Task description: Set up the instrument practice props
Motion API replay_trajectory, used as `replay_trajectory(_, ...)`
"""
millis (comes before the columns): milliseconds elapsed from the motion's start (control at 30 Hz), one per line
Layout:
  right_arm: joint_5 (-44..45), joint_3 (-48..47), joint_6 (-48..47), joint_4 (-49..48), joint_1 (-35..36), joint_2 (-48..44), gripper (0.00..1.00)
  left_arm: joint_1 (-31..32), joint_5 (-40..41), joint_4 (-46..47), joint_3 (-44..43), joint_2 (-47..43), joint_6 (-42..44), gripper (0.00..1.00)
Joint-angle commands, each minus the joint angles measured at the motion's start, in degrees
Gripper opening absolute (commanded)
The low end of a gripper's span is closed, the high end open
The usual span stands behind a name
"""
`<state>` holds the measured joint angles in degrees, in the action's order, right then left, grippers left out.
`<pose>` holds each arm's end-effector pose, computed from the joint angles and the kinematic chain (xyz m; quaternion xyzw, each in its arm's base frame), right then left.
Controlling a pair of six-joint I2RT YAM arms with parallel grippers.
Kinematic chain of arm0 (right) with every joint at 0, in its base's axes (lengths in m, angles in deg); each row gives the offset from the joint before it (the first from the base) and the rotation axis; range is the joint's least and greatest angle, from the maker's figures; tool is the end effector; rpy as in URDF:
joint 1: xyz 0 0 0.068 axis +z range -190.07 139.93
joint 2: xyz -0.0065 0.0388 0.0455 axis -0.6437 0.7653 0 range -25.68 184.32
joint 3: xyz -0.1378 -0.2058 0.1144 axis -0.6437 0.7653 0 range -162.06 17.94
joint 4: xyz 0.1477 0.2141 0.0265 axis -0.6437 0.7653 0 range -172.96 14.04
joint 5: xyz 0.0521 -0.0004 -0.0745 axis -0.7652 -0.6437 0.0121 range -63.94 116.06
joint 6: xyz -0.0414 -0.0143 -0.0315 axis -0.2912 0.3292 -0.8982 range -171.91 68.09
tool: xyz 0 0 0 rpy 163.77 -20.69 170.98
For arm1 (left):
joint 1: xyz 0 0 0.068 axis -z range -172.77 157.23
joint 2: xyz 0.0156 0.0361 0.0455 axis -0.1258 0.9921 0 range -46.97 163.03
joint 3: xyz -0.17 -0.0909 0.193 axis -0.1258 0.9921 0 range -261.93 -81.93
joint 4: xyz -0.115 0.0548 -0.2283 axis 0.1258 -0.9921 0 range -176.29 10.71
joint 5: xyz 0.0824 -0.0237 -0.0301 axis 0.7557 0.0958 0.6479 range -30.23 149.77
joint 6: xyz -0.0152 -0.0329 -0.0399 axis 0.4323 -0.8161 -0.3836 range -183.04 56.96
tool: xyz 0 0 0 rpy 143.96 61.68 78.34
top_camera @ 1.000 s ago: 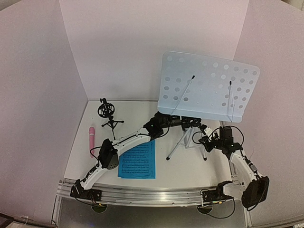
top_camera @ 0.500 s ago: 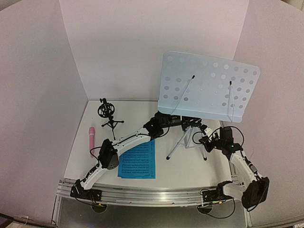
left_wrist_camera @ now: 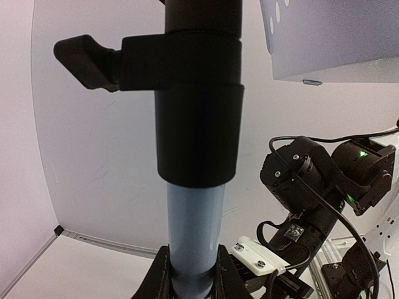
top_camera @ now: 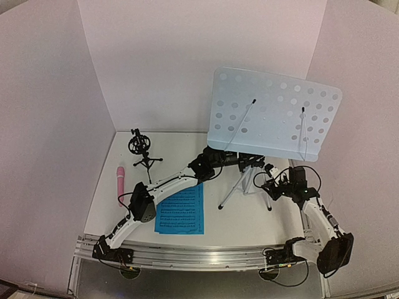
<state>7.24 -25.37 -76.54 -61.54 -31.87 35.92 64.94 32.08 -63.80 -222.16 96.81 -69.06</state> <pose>0.2248 0.0441 0.2570 -0.3190 0.8370 0.0866 0.4361 0.2982 -0.5029 0.3359 0.4338 0.4693 -0.5261 0.5610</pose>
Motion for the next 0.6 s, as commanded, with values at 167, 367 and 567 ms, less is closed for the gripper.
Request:
replay_trajectory(167, -1.8, -6.9, 6.7, 5.8, -0.6, -2.2, 0.49, -0.4, -1.4, 7.7, 2.7, -4.3, -5.6, 0.00)
replay_trajectory(367, -6.9, -8.6, 13.5, 6.9, -0.7, -6.6, 0.67, -0.6, -2.4, 7.5, 2.9, -4.4, -5.8, 0.00)
replay_trajectory(567, -12.4, -10.7, 22.2, 9.6, -1.2, -8.3, 0.83, -0.9, -2.9, 7.2, 2.8, -4.4, -5.9, 0.00)
